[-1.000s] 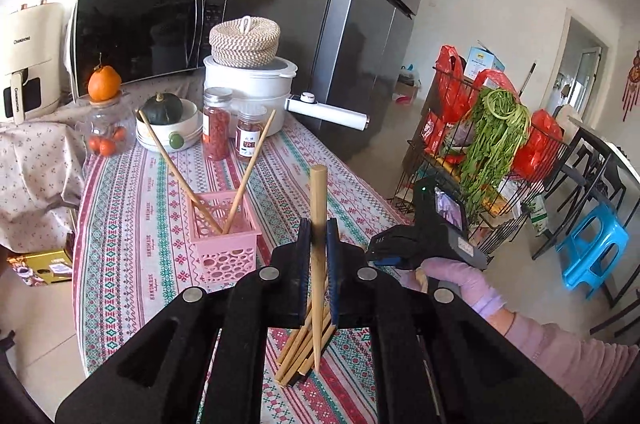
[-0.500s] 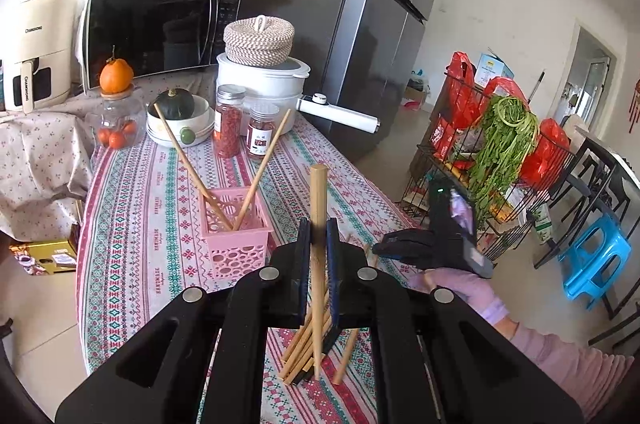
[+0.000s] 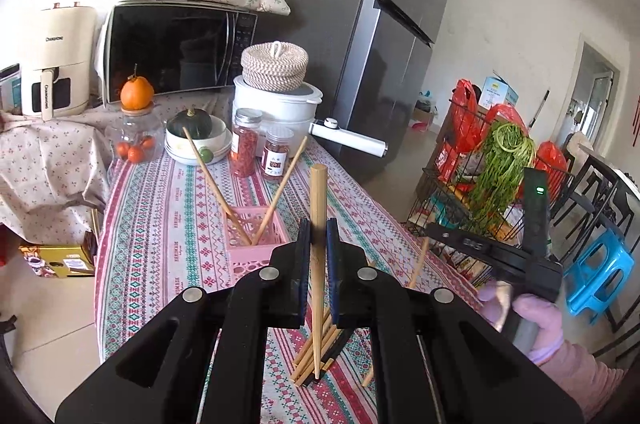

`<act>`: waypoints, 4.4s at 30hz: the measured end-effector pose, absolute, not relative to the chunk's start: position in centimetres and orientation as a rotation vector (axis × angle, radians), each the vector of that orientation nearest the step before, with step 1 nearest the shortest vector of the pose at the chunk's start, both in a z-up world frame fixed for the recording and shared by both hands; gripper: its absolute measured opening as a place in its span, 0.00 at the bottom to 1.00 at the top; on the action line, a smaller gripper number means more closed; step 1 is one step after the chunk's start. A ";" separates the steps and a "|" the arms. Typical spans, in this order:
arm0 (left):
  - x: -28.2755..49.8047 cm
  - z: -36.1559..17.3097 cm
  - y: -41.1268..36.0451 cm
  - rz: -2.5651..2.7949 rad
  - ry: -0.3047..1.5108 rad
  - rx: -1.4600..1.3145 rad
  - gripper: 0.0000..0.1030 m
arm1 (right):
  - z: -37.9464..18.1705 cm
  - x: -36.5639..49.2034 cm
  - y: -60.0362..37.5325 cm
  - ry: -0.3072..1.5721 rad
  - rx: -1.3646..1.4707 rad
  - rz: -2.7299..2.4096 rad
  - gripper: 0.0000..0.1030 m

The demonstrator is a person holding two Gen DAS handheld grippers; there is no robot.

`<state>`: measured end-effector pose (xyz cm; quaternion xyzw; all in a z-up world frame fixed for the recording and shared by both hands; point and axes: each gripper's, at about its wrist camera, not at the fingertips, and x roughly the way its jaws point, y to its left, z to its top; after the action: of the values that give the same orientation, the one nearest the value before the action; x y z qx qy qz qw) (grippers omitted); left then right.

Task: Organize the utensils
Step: 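Insert both held chopsticks into the pink holder and open both tools, then move the left tool back toward the chopstick pile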

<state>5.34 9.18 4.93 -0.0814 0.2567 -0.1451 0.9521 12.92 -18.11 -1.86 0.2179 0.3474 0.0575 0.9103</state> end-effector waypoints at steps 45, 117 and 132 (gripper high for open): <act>10.4 9.9 15.5 0.040 0.297 -0.287 0.26 | 13.3 18.0 -10.6 0.493 0.439 0.304 0.05; 14.7 -7.1 -0.6 -0.222 0.985 0.019 0.93 | -2.5 13.4 -25.3 0.820 0.646 0.074 0.94; 26.8 -11.2 -7.7 -0.271 1.266 -0.044 0.92 | -3.5 13.7 -27.5 0.894 0.757 0.058 0.94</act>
<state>26.82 -7.71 -11.18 -0.0207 0.5895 -0.1262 0.7976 13.74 -27.51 -3.55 0.3571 0.4216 0.0273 0.8330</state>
